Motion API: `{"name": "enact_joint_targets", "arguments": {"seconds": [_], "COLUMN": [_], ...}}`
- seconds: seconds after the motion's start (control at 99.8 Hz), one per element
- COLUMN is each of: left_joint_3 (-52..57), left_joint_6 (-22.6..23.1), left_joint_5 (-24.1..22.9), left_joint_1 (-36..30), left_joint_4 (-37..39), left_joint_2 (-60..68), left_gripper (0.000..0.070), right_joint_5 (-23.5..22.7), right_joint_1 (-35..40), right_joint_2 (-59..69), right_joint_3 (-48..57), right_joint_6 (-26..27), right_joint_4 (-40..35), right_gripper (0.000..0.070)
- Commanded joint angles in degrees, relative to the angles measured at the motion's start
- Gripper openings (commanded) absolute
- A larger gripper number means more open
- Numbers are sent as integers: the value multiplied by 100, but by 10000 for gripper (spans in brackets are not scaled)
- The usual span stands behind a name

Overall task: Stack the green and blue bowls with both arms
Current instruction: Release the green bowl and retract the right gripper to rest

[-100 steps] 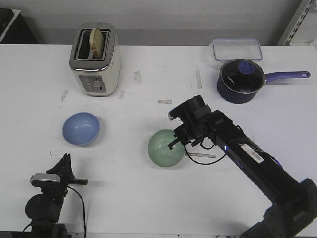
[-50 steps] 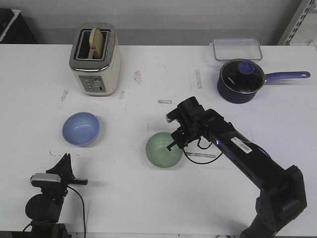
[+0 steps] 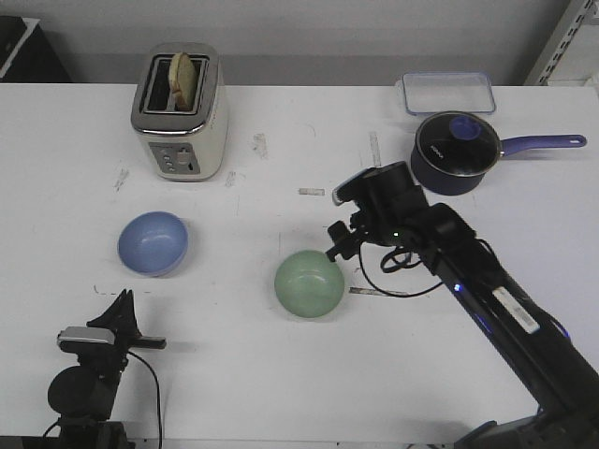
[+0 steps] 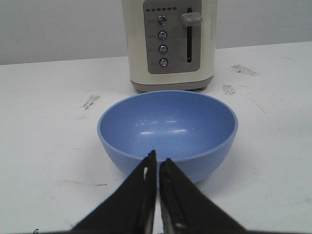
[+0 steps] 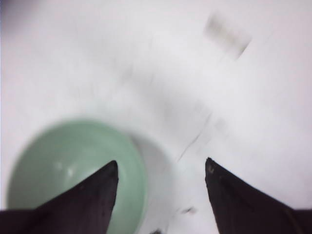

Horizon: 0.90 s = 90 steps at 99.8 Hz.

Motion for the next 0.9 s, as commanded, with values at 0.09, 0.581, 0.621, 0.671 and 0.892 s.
{"name": "enact_joint_targets", "arguments": {"seconds": [0.09, 0.581, 0.621, 0.671, 0.892], "left_joint_3": [-118, -118, -118, -118, -118], "left_joint_6": [72, 70, 70, 70, 70], "left_joint_5": [-4, -4, -4, -4, -11], "left_joint_1": [2, 2, 2, 2, 2], "left_joint_4": [70, 70, 70, 70, 72], "left_joint_2": [-11, -11, -11, -11, -11], "left_gripper": [1, 1, 1, 1, 1], "right_joint_5": [15, 420, 592, 791, 905], "right_joint_1": [-533, -2844, -2876, -2883, -2855], "right_joint_2": [-584, -2977, -3185, -3418, -4360], "right_joint_3": [105, -2918, -3254, -3633, -4837], "right_joint_6": [-48, 138, 168, 210, 382], "right_joint_4": [39, 1491, 1672, 1847, 2087], "right_gripper": [18, 1, 1, 1, 1]}}
